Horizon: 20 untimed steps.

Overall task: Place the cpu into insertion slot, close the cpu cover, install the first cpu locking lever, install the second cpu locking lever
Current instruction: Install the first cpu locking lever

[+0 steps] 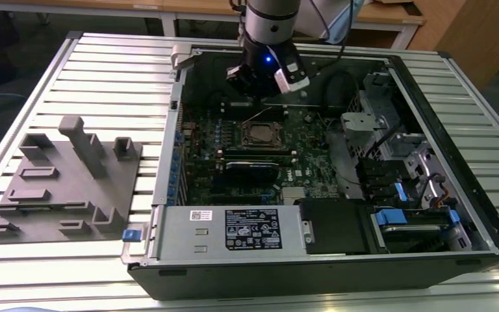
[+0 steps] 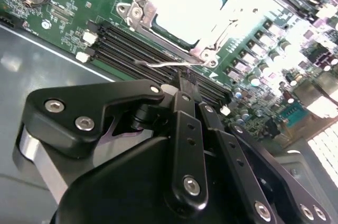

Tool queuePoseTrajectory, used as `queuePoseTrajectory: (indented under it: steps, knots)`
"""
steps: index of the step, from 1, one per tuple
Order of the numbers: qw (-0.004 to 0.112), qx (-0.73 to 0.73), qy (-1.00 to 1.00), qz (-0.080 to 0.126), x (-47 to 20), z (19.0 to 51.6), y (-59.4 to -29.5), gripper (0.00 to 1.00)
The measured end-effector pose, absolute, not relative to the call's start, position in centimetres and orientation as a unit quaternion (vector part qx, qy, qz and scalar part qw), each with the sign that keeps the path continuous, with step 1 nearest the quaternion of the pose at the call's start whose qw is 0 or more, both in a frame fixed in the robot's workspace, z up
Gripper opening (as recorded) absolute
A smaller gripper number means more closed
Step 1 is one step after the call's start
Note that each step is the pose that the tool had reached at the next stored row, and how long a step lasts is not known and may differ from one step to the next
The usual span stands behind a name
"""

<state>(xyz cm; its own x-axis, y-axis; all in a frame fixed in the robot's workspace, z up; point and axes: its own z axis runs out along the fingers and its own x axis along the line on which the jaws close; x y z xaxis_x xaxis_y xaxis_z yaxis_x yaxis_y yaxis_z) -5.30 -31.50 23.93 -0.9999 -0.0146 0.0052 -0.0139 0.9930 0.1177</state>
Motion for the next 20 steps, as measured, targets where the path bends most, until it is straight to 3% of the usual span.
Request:
queuePoseTrajectory:
  steps: [20]
  knots:
    - [0.003, 0.007, -0.998, -0.059, -4.1, 22.4, -31.5, 0.11]
